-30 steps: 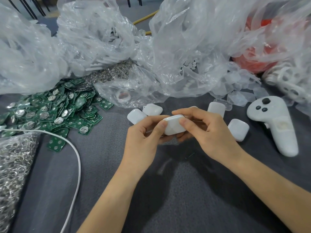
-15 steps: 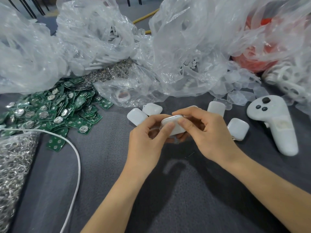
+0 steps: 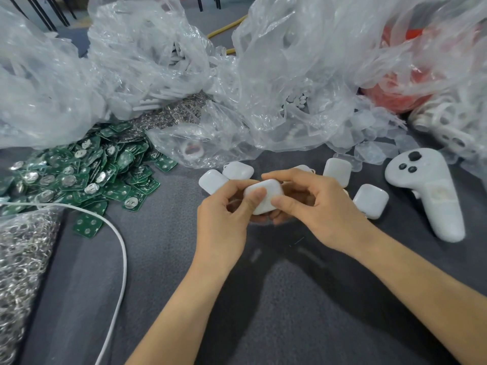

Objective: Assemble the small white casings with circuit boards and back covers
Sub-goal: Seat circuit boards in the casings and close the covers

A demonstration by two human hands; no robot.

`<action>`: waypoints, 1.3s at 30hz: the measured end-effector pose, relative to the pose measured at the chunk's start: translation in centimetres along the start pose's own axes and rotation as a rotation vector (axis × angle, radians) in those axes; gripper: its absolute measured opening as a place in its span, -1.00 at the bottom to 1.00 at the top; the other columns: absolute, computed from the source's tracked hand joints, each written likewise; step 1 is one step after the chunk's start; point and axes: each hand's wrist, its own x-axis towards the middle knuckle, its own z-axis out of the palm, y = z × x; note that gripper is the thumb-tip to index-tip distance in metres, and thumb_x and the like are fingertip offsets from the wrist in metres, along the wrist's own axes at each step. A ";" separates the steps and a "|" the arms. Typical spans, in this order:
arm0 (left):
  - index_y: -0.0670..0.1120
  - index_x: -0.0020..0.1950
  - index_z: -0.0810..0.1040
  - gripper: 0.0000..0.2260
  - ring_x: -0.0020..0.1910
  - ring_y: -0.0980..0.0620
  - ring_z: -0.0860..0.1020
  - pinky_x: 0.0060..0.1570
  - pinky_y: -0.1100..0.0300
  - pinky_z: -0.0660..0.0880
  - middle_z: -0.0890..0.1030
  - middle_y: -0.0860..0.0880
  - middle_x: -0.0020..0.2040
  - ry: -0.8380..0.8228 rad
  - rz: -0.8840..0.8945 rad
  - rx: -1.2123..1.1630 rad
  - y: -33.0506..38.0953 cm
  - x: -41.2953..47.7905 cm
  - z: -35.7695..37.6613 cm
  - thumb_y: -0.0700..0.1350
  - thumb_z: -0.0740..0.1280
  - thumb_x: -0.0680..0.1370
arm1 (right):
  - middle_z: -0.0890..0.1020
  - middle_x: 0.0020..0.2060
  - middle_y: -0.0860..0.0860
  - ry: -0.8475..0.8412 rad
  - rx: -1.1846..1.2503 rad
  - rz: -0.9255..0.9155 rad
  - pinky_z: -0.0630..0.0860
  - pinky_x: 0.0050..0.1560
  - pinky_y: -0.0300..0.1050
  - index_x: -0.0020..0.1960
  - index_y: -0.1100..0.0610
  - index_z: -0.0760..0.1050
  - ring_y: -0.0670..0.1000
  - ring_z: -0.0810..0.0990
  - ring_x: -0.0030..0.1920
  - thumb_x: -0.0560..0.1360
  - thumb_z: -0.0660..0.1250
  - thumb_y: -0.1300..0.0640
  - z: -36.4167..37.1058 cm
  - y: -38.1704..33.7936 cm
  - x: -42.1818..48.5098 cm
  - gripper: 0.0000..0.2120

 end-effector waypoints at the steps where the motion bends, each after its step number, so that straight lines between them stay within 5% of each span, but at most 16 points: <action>1: 0.08 -0.12 0.65 -0.84 -0.19 0.11 0.66 -0.24 0.28 0.57 0.70 0.04 -0.20 0.004 -0.023 -0.037 0.0 0.0 0.0 -0.19 0.39 0.49 | 0.68 -0.13 0.05 0.007 0.019 0.009 0.61 -0.19 -0.23 0.14 0.03 0.55 0.04 0.69 -0.23 0.51 0.34 0.30 0.0 0.0 0.1 -0.73; 6: 0.02 0.00 0.63 -0.77 -0.09 0.08 0.67 -0.09 0.30 0.56 0.72 0.02 -0.11 -0.086 -0.058 -0.108 -0.1 0.1 -0.1 -0.30 0.35 0.52 | 0.65 -0.23 0.10 0.054 0.001 0.013 0.63 -0.25 -0.11 0.16 0.07 0.52 0.08 0.67 -0.31 0.52 0.32 0.29 -0.4 0.1 0.3 -0.75; 16: -0.06 -0.04 0.57 -0.80 -0.40 0.19 0.59 -0.33 0.39 0.50 0.65 0.08 -0.34 -0.127 -0.028 -0.033 -0.2 0.1 0.1 -0.35 0.28 0.55 | 0.58 -0.42 -0.02 0.052 -0.180 0.013 0.46 -0.50 -0.18 0.10 0.11 0.45 0.01 0.52 -0.50 0.56 0.28 0.24 -0.2 -0.1 0.0 -0.86; 23: -0.15 0.15 0.45 -0.85 -0.47 0.11 0.50 -0.45 0.30 0.43 0.57 0.01 -0.40 -0.239 -0.091 -0.091 0.0 -0.2 0.1 -0.29 0.20 0.61 | 0.56 -0.49 0.01 0.016 -0.017 0.100 0.32 -0.61 -0.26 0.07 0.11 0.49 -0.04 0.44 -0.57 0.56 0.28 0.23 0.2 -0.2 0.1 -0.89; 39: -0.09 0.06 0.29 -0.89 -0.51 0.15 0.43 -0.50 0.37 0.33 0.53 0.02 -0.41 -0.197 0.015 -0.286 0.0 -1.1 1.4 -0.14 0.17 0.56 | 0.55 -0.48 0.04 0.024 0.115 0.012 0.33 -0.64 -0.23 0.13 0.13 0.48 -0.03 0.43 -0.59 0.52 0.32 0.20 0.3 -0.9 -0.3 -0.81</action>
